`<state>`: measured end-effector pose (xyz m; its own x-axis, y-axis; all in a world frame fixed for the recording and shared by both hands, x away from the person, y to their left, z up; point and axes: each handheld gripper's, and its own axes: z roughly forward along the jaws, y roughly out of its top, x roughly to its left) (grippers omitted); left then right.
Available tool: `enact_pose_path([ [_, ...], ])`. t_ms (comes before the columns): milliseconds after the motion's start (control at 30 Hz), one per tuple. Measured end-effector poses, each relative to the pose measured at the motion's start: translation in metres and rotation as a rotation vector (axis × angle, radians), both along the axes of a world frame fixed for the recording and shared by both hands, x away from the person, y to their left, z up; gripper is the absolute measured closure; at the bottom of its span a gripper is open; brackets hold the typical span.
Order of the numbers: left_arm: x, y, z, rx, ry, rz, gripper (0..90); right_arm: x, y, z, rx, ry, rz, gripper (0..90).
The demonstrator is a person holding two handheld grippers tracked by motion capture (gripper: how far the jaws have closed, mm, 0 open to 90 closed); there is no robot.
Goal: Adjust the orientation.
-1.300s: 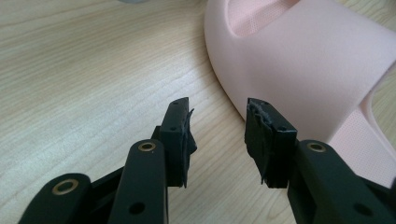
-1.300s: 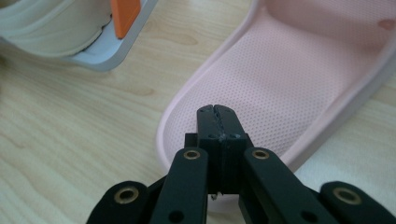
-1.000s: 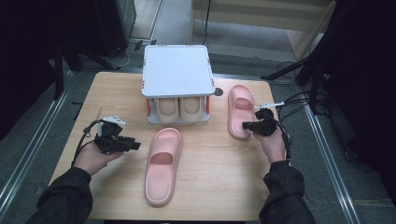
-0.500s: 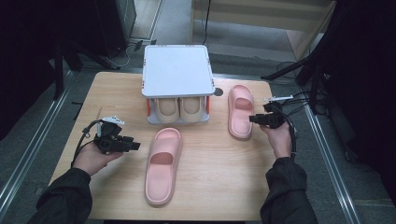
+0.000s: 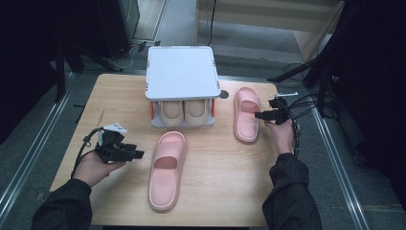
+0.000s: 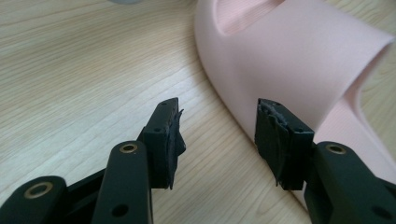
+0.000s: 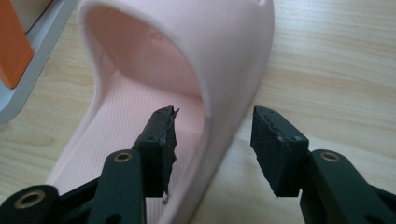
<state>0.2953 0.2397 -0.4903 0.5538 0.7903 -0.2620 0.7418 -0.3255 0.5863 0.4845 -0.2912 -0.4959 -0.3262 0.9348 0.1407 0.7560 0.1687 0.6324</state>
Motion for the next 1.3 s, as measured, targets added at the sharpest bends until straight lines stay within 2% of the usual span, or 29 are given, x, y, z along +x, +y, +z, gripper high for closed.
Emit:
enact_pose_path([
  [67,-0.001,0.002,0.0,-0.002,0.003,0.01,50.0,0.006,0.003,-0.001,-0.014,-0.001,-0.008,50.8],
  [267,-0.004,0.007,-0.003,0.004,0.01,0.023,50.0,0.018,0.006,-0.006,-0.014,0.015,-0.036,54.0],
  [333,-0.006,0.008,-0.003,0.002,0.014,0.03,50.0,0.021,0.007,-0.01,-0.015,0.018,-0.043,58.3],
  [400,-0.006,0.01,-0.003,0.003,0.013,0.032,50.0,0.022,0.005,-0.01,0.009,0.018,-0.049,64.6],
  [467,-0.006,0.011,-0.003,-0.001,0.014,0.036,50.0,0.022,0.005,-0.009,-0.005,0.016,-0.059,69.3],
  [567,-0.006,0.011,-0.003,-0.003,0.014,0.036,50.1,0.019,0.006,-0.007,-0.031,0.013,-0.057,77.2],
  [667,-0.004,0.01,-0.004,0.003,0.011,0.033,50.1,0.016,0.007,-0.004,-0.078,0.004,-0.04,82.4],
  [733,-0.004,0.009,-0.004,0.0,0.015,0.03,50.2,0.015,0.006,-0.003,-0.06,0.015,-0.031,82.5],
  [833,-0.002,0.008,-0.004,0.002,0.015,0.027,50.3,0.012,0.006,-0.001,-0.07,0.021,-0.019,83.8],
  [933,0.0,0.007,-0.004,-0.004,0.019,0.024,50.2,0.006,0.006,0.004,-0.061,0.005,-0.022,83.8],
  [1300,0.01,0.007,-0.003,-0.023,0.017,0.003,50.2,-0.027,0.008,0.019,-0.078,-0.029,0.016,83.9],
])
